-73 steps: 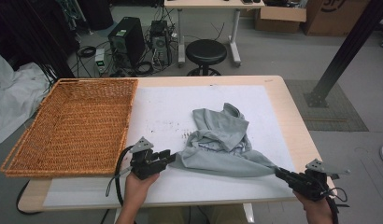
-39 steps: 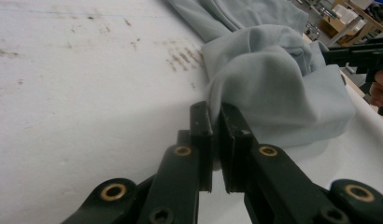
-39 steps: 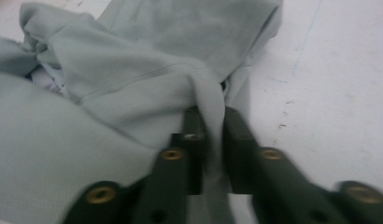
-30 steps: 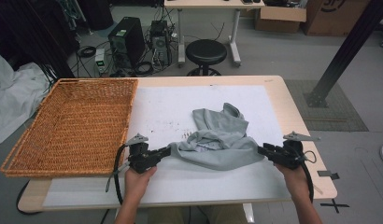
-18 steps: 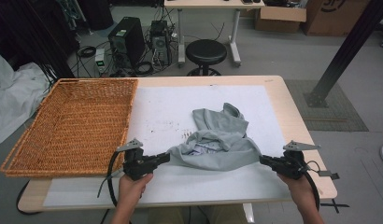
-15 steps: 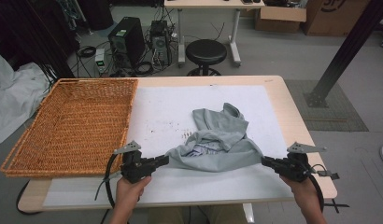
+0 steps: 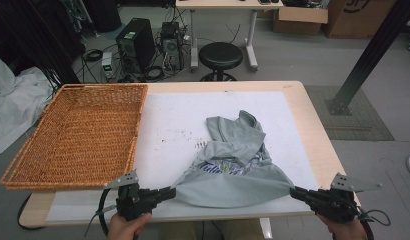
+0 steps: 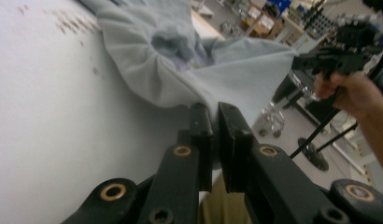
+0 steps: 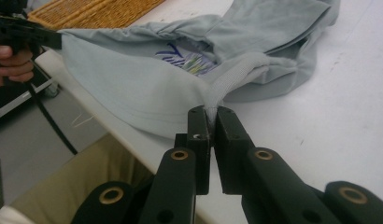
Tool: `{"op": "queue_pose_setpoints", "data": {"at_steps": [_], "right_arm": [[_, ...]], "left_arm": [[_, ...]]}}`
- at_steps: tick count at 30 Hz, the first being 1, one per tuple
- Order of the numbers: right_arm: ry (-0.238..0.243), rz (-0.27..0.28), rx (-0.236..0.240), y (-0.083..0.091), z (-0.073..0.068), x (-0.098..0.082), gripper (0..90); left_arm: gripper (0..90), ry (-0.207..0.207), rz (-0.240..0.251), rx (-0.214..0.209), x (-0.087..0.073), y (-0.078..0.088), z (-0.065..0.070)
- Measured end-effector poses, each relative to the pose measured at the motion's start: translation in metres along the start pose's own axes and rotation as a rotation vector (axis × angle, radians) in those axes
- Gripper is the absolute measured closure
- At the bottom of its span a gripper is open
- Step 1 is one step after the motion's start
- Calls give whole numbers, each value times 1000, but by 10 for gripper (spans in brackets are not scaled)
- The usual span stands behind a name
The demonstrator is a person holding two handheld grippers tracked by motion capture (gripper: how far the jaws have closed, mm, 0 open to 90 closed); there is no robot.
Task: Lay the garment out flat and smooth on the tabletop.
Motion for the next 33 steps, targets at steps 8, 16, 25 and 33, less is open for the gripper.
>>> {"op": "queue_pose_setpoints", "data": {"at_steps": [8,16,25,33], "right_arm": [[-13,-150,-87,-5,5,-41,846],[-83,-41,-155,-13,16,-27,597],[-40,-133,-201,-67,28,-26,725],[-44,-123,-182,-53,28,-37,879]], "left_arm": [[775,55,-50,69,-30,-4,-10],[579,38,-2,202,-14,-29,-17],[683,8,-131,336,-1,-78,-26],[852,28,-127,363,-7,-64,-27]]}}
Point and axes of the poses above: each handheld gripper's, and its own axes: y roughly backward along the jaws, x roughly out of its top, z roughly to its right, the point moved 2 cm from there along -y, roughly forward along the jaws, and after that the axes turned 3 degrees about -x, right-handed, at the moved point
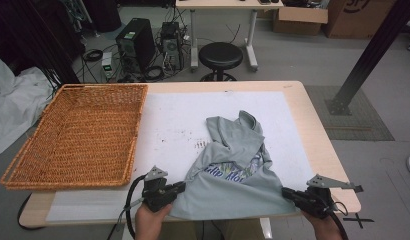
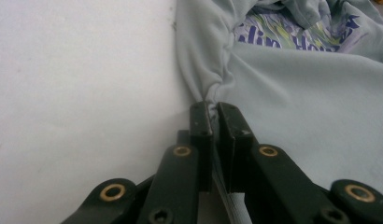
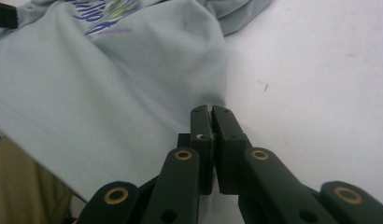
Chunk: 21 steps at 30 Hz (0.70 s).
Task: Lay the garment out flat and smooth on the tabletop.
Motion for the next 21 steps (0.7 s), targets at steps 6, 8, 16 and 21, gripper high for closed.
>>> {"op": "queue_pose_setpoints", "data": {"at_steps": [6,8,16,21], "right_arm": [[13,3,31,14,-7,-15,882],[21,-6,44,21,-11,-21,881],[-9,64,53,36,-10,-13,714],[-8,62,3,-1,-5,16,630]], "left_arm": [[855,-27,-1,-17,-17,18,4],[855,-33,-11,-39,-23,25,7],[648,-28,62,-56,-7,29,9],[584,-90,72,-38,31,-1,15]]}}
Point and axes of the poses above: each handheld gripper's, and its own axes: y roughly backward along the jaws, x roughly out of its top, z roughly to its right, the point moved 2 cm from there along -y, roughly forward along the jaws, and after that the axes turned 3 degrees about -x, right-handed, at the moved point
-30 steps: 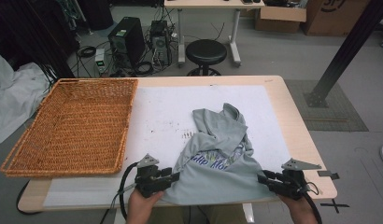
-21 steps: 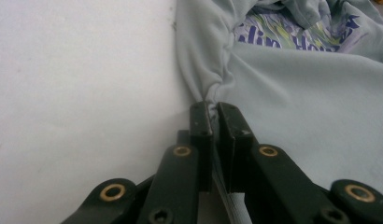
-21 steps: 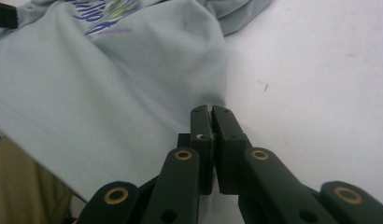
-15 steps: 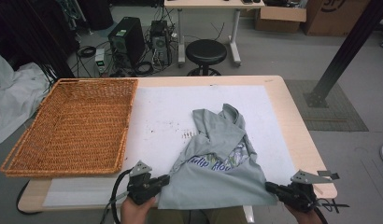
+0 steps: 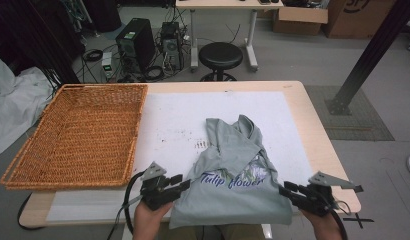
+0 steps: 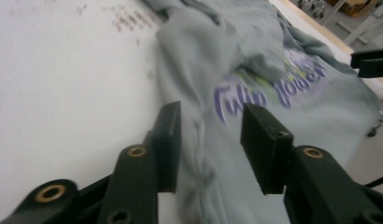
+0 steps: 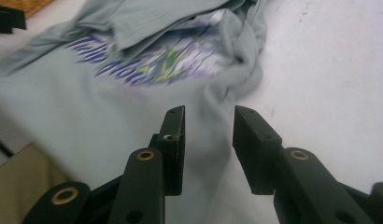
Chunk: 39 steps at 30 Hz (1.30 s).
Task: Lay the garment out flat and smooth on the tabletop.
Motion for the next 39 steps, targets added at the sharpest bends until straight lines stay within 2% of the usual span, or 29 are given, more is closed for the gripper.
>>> {"op": "queue_pose_setpoints", "data": {"at_steps": [2,5,8,9,10,11,12,13,16,18,20,21,22,23,26,27,28,29,33,35,37,39], "right_arm": [[-23,0,-22,-18,2,9,612],[-24,-22,-51,-37,4,17,601],[-17,-35,-73,-45,6,20,685],[-12,-41,-79,-44,6,20,753],[1,-49,-74,-43,7,19,818],[3,-49,-73,-42,8,18,833],[3,-47,-72,-41,8,17,842],[1,-44,-71,-39,9,16,846],[-8,-45,-69,-30,9,11,851],[-6,-55,-70,-24,9,6,851],[-8,-56,-58,-19,8,2,845],[-7,-58,-48,-18,7,1,834],[-10,-58,-39,-17,7,1,800],[-11,-51,-39,-17,8,2,754],[-18,8,-43,-16,10,9,704],[-18,22,-44,-16,11,12,700],[-17,31,-45,-17,11,14,688],[-19,35,-42,-17,12,15,681],[-14,44,-37,-21,12,20,664],[-14,47,-32,-22,13,21,663],[-19,46,-29,-24,13,20,661],[-26,49,-27,-25,13,19,658]], "left_arm": [[558,-27,-28,17,10,-15,-1],[517,-48,-68,40,21,-37,-2],[515,-63,-92,66,26,-52,-8],[539,-63,-105,64,26,-57,-11],[646,-65,-108,69,25,-58,-11],[739,-68,-113,77,24,-57,-12],[816,-55,-109,94,23,-56,-13],[873,-24,-96,105,21,-53,-15],[879,82,-62,128,14,-36,-23],[879,143,-60,114,5,-24,-27],[879,173,-72,135,-6,-14,-29],[850,183,-69,136,-9,-11,-30],[781,181,-50,148,-9,-8,-30],[698,157,-28,142,-6,-6,-27],[646,56,-1,85,10,-12,-13],[626,29,14,55,17,-16,-8],[608,13,22,35,21,-19,-5],[601,-20,31,22,28,-25,0],[555,-137,0,-5,46,-48,14],[518,-165,-33,-21,51,-59,19],[468,-165,-73,-39,56,-75,25],[431,-164,-110,-32,57,-86,29]]}}
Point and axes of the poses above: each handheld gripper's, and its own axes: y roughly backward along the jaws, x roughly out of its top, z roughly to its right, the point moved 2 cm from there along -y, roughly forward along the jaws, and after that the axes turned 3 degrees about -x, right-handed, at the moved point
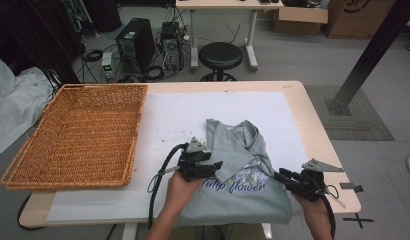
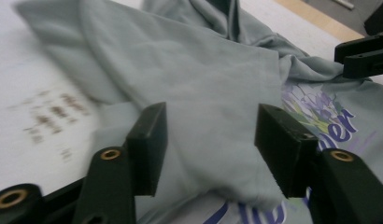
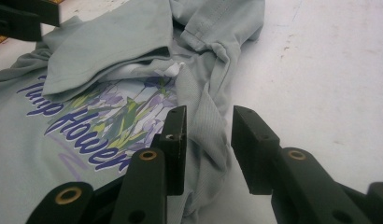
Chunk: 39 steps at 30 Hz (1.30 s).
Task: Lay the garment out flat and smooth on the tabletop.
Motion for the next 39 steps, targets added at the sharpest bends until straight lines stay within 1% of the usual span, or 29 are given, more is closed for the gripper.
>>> {"op": "queue_pose_setpoints", "data": {"at_steps": [1,2,3,5,7,8,9,10,13,14,16,19,20,21,22,23,24,25,26,27,28,29,30,31,32,35,36,37,39], "right_arm": [[-2,1,0,0,0,0,657],[-4,2,1,-1,0,0,655],[-7,4,3,0,0,0,654],[-8,6,2,0,0,0,652],[-10,10,3,0,1,2,647],[-11,11,3,0,1,2,646],[-11,13,5,0,0,3,645],[-9,13,6,1,0,3,644],[-7,12,8,1,0,3,641],[-9,12,9,0,0,3,641],[-10,17,11,0,0,3,641],[-11,23,11,0,1,6,640],[-13,24,10,0,2,7,639],[-10,29,7,-1,3,9,640],[-10,34,7,-1,3,12,640],[-10,37,6,-2,4,13,640],[-8,40,7,-4,4,17,639],[-5,41,8,-5,4,19,639],[2,44,10,-6,4,22,638],[5,44,12,-8,3,24,633],[13,48,13,-10,2,27,629],[21,49,10,-12,1,30,623],[26,49,8,-16,1,35,616],[30,49,6,-19,1,37,612],[33,47,1,-23,2,41,602],[38,30,-15,-35,4,51,576],[44,22,-15,-40,3,54,569],[56,11,-21,-45,2,57,562],[100,-32,-34,-60,-1,63,561]], "left_arm": [[402,1,-24,-27,1,-7,3],[348,-15,-34,-63,0,-12,6],[297,-26,-45,-63,0,-16,9],[324,-58,-70,-25,-1,-23,13],[485,-90,-118,33,-2,-29,15],[534,-106,-143,63,-4,-32,14],[607,-114,-137,84,-5,-33,14],[664,-107,-131,95,-5,-32,13],[892,-83,-113,118,-5,-26,7],[896,-72,-103,124,-6,-23,5],[899,-25,-36,151,-6,-10,-2],[899,79,86,194,-7,18,-17],[898,122,134,214,-9,31,-24],[898,167,185,254,-12,46,-33],[898,186,205,281,-15,55,-37],[898,214,219,321,-19,67,-44],[898,228,212,340,-22,72,-48],[897,244,205,374,-28,81,-53],[895,253,200,384,-32,84,-55],[875,265,185,396,-36,87,-58],[789,278,180,408,-38,90,-60],[701,284,190,396,-40,92,-61],[695,281,197,387,-41,92,-61],[662,271,207,362,-40,91,-61],[630,263,210,312,-37,89,-60],[560,251,211,203,-26,80,-59],[552,255,206,184,-21,76,-59],[525,247,186,163,-15,68,-59],[510,244,104,153,-8,51,-62]]}}
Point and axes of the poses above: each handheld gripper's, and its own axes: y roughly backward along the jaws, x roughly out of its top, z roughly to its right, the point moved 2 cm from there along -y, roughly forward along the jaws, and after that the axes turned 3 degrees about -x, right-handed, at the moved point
